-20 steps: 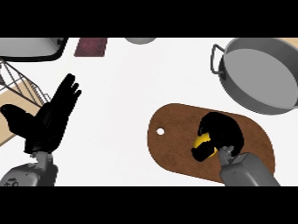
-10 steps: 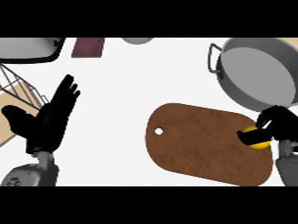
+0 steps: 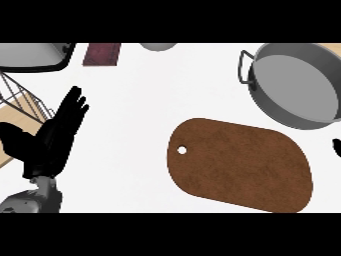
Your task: Pick the lemon from the cutting board and place it in the pot
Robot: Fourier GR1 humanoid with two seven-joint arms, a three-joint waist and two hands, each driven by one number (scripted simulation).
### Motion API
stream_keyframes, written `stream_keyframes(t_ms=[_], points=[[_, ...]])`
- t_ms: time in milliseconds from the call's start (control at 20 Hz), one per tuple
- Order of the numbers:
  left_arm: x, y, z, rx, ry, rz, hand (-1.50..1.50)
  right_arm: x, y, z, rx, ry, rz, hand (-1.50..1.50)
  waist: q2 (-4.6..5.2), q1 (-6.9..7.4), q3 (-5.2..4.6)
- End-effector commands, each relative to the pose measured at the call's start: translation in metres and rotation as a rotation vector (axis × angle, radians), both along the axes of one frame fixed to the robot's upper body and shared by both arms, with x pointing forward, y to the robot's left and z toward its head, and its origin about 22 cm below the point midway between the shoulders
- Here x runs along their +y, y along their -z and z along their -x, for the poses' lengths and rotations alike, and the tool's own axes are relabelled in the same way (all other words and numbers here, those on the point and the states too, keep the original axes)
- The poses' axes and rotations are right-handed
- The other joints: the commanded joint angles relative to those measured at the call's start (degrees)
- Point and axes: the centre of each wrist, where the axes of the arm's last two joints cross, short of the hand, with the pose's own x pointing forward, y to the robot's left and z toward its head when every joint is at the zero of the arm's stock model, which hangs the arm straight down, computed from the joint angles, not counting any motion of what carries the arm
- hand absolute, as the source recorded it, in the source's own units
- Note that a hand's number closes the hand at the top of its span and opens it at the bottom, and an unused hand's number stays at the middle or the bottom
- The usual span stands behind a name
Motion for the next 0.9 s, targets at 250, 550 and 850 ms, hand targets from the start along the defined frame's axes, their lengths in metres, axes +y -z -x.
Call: stream_keyframes(t_ms=[250,550,850], points=[[-0.004,0.001,-0.002,0.007,-0.001,0.002,0.00,0.022,-0.111,0.031,-0.274,-0.130,0.172,1.50,-0.22,-0.11,-0.10],[-0.020,0.001,-0.011,0.003,-0.005,0.008,0.00,0.034,-0.163,0.026,-0.475,-0.242,0.160,1.50,0.10,0.60,-0.05],[0.004,0.006,0.003,-0.002,0.011,-0.006,0.00,0.031,-0.199,-0.022,-0.444,-0.211,0.101,1.50,0.23,1.55,-0.04]])
